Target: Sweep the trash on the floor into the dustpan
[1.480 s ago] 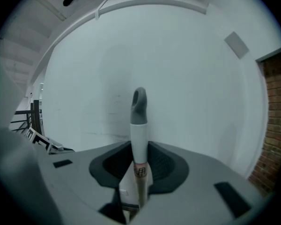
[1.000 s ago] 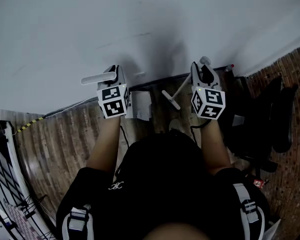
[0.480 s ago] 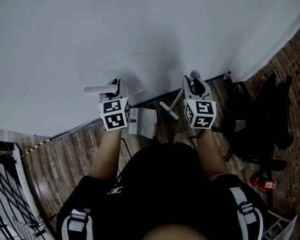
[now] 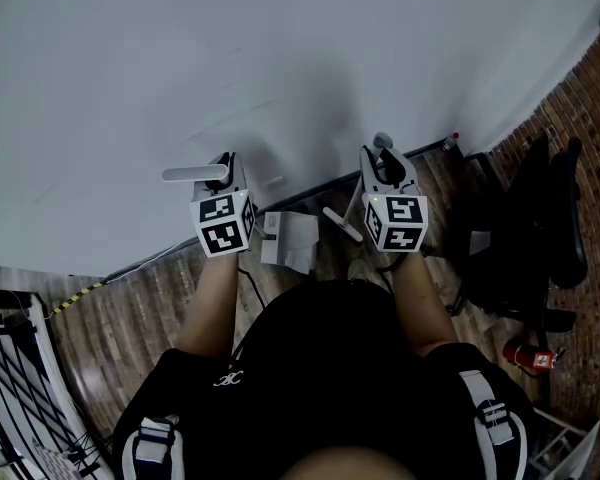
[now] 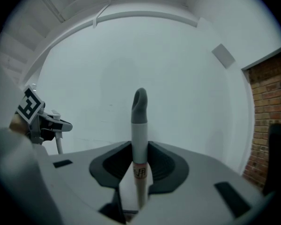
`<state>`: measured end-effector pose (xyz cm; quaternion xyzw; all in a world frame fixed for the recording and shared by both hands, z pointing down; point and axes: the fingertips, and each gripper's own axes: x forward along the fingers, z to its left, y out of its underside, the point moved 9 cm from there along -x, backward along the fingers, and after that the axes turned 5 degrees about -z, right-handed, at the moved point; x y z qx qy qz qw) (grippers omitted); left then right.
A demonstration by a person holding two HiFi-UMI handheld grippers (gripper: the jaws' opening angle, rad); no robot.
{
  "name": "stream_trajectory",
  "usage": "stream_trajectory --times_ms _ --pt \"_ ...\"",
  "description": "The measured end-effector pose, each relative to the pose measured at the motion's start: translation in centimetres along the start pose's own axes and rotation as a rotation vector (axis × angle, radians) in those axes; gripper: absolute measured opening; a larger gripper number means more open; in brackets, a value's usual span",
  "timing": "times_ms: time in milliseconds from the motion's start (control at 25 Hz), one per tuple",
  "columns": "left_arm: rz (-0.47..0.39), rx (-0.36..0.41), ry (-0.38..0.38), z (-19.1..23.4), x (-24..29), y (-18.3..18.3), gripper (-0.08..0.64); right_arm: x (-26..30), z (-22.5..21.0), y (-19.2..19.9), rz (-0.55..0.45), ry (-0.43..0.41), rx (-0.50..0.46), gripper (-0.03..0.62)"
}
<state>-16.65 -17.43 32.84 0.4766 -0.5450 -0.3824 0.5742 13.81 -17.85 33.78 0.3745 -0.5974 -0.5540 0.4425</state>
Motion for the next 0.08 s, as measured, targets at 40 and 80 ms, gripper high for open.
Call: stream_trajectory --times_ms 40,80 --pt "0.0 0.0 0.0 -0.05 -0.02 0.07 0.04 -0.05 -0.04 0.04 0.002 -0.001 -0.002 0.114" --pt "0.0 -0.001 0.0 -0.11 -0.05 0.15 0.04 -0.1 -0.08 0.07 0.003 -0.002 -0.005 0.112"
